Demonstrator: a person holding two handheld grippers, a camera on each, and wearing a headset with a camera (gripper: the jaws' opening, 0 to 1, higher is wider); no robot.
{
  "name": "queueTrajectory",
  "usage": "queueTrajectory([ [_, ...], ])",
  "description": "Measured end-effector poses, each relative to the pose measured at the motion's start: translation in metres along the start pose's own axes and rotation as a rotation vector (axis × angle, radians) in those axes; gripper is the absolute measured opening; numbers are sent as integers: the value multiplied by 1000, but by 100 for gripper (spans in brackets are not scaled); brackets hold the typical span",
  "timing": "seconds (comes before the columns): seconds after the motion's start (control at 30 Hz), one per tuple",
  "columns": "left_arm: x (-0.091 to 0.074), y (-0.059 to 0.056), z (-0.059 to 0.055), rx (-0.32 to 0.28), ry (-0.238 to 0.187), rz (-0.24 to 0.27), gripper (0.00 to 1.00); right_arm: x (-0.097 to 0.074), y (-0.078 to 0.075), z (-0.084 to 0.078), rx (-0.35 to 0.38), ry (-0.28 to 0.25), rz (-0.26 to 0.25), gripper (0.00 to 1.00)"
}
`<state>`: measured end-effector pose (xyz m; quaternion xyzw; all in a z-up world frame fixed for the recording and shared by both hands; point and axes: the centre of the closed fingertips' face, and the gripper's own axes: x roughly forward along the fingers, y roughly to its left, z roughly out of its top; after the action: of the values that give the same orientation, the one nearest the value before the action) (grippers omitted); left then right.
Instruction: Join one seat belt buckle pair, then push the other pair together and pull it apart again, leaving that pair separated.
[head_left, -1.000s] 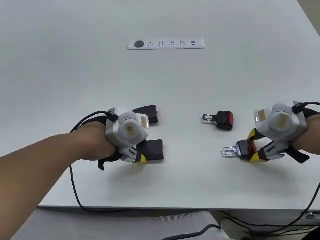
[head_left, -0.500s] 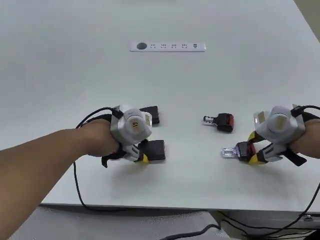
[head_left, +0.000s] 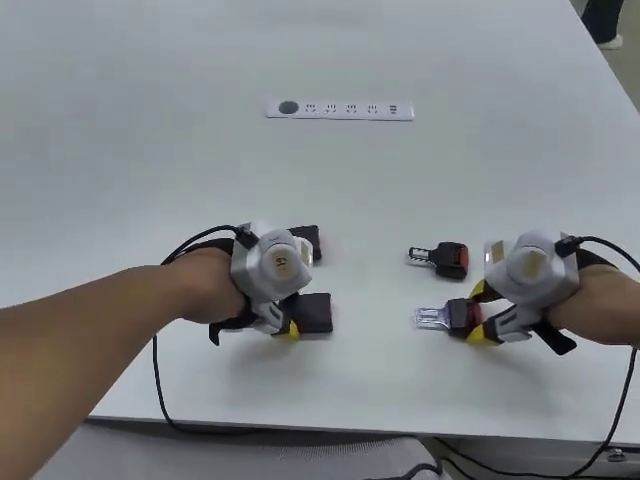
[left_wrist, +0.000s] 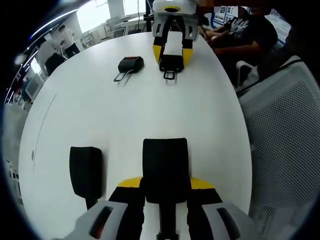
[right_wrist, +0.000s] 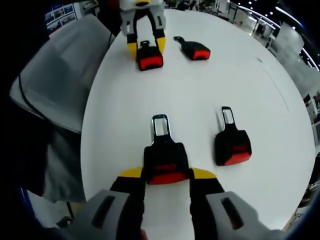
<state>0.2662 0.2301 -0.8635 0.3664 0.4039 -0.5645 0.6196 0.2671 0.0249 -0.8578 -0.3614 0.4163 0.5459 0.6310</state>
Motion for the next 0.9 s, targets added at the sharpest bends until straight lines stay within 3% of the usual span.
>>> queueTrajectory([
  [0.27, 0, 0, 0, -1, 7, 2, 32, 14, 0, 26, 2, -42, -10, 35],
  [0.67, 1, 0, 0, 0, 12, 0, 33, 41, 8, 80, -3, -107, -11, 35],
  [0.9, 1, -1, 0, -1, 24, -1, 33, 48, 9, 96, -10, -113, 3, 35],
])
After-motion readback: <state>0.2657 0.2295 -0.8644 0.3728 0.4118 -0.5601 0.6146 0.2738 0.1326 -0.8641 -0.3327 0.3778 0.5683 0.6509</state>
